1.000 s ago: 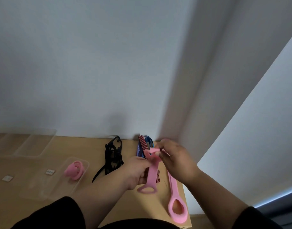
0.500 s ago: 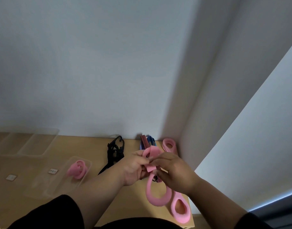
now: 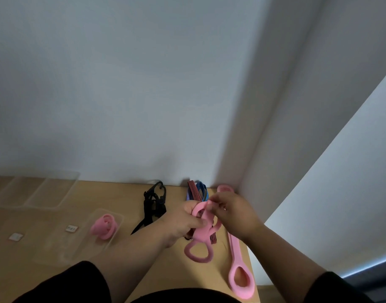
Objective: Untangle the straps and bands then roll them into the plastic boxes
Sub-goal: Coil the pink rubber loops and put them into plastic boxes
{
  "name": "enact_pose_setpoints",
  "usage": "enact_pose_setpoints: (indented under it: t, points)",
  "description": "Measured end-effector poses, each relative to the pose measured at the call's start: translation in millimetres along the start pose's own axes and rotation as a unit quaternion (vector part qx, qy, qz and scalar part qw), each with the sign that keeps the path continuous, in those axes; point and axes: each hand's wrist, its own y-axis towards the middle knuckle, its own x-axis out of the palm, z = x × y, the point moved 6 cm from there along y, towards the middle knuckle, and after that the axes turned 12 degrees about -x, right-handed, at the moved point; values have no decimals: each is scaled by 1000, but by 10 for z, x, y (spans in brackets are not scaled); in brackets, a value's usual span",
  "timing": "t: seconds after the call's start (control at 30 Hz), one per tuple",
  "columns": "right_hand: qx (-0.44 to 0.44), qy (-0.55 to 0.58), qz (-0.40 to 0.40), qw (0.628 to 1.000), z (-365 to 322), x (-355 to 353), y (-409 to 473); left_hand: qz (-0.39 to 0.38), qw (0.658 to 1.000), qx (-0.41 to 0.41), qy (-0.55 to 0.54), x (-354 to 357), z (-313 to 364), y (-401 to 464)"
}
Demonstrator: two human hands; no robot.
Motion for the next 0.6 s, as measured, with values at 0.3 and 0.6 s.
enact_pose_setpoints:
  t: [0.3,0.6]
  points:
    - [-88,-139,65,984,-58,10,88,-51,996,-50,-55,-12,-97,-62]
    - [-294,-137,43,945,-302,165,11,20,994,-66,-81,-147,-140,11]
